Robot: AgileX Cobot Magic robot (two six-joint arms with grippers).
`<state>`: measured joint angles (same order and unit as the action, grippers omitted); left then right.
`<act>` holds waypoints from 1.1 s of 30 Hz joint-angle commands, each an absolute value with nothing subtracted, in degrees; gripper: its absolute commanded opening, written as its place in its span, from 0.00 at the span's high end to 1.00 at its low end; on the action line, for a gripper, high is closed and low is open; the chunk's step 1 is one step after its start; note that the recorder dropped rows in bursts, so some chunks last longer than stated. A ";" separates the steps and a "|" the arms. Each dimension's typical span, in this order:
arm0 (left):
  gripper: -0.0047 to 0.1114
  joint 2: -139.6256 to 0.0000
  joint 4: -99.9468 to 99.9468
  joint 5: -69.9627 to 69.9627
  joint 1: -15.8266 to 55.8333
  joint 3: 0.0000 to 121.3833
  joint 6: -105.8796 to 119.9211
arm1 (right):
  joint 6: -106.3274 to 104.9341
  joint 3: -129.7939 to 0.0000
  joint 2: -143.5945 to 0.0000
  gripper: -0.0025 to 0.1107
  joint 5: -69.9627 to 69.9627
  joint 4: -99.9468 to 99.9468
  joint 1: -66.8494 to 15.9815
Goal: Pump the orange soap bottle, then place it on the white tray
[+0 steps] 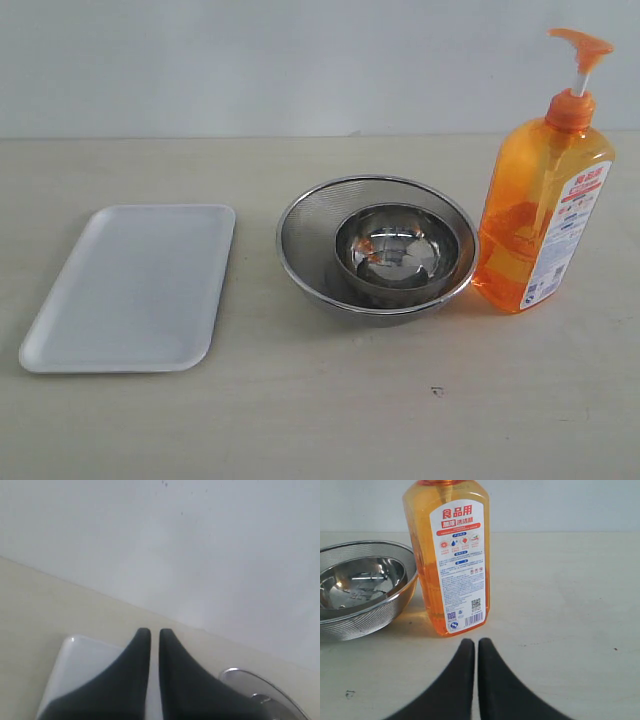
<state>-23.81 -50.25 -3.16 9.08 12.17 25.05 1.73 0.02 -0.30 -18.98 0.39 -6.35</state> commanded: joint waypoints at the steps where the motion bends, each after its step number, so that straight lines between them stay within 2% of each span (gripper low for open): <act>1: 0.91 -15.54 -39.61 -2.84 5.35 9.80 26.78 | 1.58 0.00 0.00 0.98 -18.45 0.43 -6.22; 6: 0.91 -7.13 -28.85 -2.98 1.25 4.97 26.78 | 1.58 0.00 0.00 0.98 -18.45 0.43 -6.22; 10: 0.91 0.00 -24.42 -3.47 0.60 0.00 27.02 | 1.58 0.00 0.00 0.98 -18.45 0.43 -6.22; 33: 0.91 0.00 -24.98 20.40 -1.11 0.00 27.82 | 1.58 0.00 0.00 0.98 -18.62 0.43 -6.22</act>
<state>-0.16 -24.50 19.03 -0.91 0.21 28.21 1.73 0.02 -0.30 -18.98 0.39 -6.35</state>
